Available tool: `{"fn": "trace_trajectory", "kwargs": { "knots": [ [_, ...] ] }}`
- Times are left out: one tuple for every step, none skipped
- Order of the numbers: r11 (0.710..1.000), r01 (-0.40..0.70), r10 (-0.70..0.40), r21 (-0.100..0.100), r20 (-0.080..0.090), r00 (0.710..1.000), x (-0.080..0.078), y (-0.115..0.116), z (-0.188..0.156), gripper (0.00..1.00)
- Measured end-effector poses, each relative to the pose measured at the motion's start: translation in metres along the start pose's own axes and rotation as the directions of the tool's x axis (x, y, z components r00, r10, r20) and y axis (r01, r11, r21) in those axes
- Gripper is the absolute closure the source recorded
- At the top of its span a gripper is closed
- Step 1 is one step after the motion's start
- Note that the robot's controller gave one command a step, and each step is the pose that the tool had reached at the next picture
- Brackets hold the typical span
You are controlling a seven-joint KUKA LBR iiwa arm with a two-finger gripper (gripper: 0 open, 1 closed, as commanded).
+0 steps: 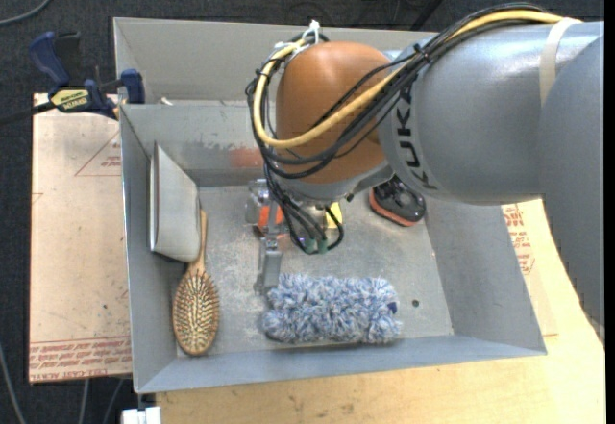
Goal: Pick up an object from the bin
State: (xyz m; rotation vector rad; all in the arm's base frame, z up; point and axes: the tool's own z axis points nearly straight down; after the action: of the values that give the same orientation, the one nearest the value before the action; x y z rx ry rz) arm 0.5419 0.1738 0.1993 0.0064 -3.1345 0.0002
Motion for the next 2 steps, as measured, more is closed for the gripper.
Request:
{"fn": "trace_trajectory", "kwargs": {
  "knots": [
    [1.0, -0.003, 0.003, -0.001, 0.008, 1.0, -0.002, -0.001, -0.005, 0.0],
    [0.998, 0.07, -0.07, -0.003, 0.012, 0.997, -0.014, -0.015, 0.022, 0.0]
  ]
}}
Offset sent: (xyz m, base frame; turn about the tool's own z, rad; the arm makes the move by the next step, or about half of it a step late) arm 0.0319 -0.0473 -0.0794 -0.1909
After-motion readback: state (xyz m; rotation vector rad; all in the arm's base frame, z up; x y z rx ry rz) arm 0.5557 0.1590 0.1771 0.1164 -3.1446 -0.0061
